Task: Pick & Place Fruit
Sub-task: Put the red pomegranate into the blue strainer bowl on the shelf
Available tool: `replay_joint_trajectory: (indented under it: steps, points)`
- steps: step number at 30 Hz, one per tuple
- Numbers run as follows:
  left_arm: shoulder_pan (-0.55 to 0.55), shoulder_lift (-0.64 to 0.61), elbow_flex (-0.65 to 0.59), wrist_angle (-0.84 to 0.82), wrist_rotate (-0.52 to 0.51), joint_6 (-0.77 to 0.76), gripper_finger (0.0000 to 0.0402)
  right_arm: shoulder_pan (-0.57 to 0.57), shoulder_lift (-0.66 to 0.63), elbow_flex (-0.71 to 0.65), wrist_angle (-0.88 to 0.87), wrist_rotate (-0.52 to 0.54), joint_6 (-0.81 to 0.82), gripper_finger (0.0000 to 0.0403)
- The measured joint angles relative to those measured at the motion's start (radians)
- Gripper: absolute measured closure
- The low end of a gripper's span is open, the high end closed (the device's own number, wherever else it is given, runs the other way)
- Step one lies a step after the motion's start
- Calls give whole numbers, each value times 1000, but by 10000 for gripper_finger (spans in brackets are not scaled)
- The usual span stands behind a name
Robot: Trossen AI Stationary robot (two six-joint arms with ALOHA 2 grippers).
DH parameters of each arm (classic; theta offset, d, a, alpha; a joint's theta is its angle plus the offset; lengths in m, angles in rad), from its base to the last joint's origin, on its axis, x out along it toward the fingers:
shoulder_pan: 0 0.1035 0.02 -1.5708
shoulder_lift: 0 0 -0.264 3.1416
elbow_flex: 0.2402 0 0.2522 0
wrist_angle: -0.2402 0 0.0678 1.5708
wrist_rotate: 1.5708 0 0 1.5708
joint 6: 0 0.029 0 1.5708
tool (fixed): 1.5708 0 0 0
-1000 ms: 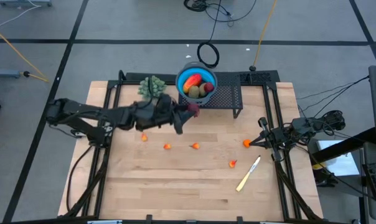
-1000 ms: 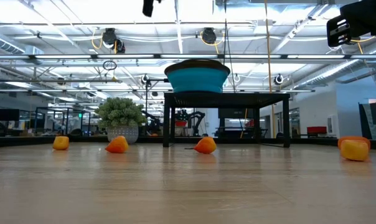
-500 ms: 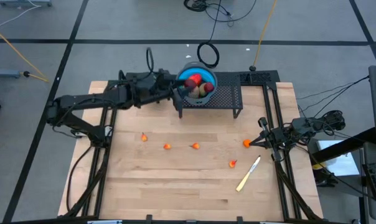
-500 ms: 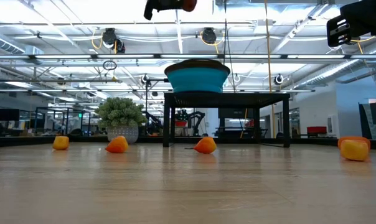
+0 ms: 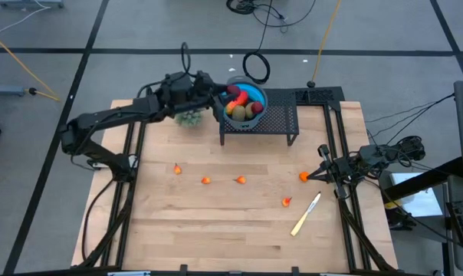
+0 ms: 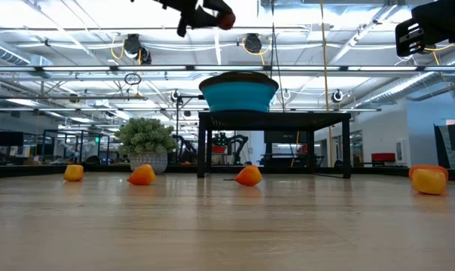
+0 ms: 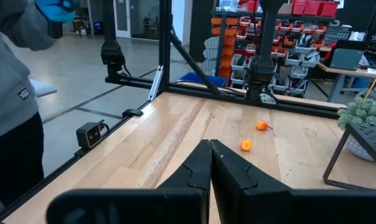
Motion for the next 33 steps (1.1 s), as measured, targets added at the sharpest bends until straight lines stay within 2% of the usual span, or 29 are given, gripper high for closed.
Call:
replay_joint_trajectory:
  steps: [3, 11, 16, 19, 26, 33]
  points:
    - [22, 38, 40, -47, 33, 3, 225, 0, 0, 0, 0, 0, 0, 403]
    - [65, 214, 301, -312, 46, 115, 224, 0, 0, 0, 0, 0, 0, 403]
    - [98, 325, 437, -414, 46, 159, 225, 0, 0, 0, 0, 0, 0, 403]
    - [119, 383, 493, -454, 80, 169, 225, 0, 0, 0, 0, 0, 0, 403]
    - [140, 475, 527, -466, 122, 185, 225, 0, 0, 0, 0, 0, 3, 403]
    - [133, 513, 527, -470, 105, 239, 225, 0, 0, 0, 0, 0, 3, 403]
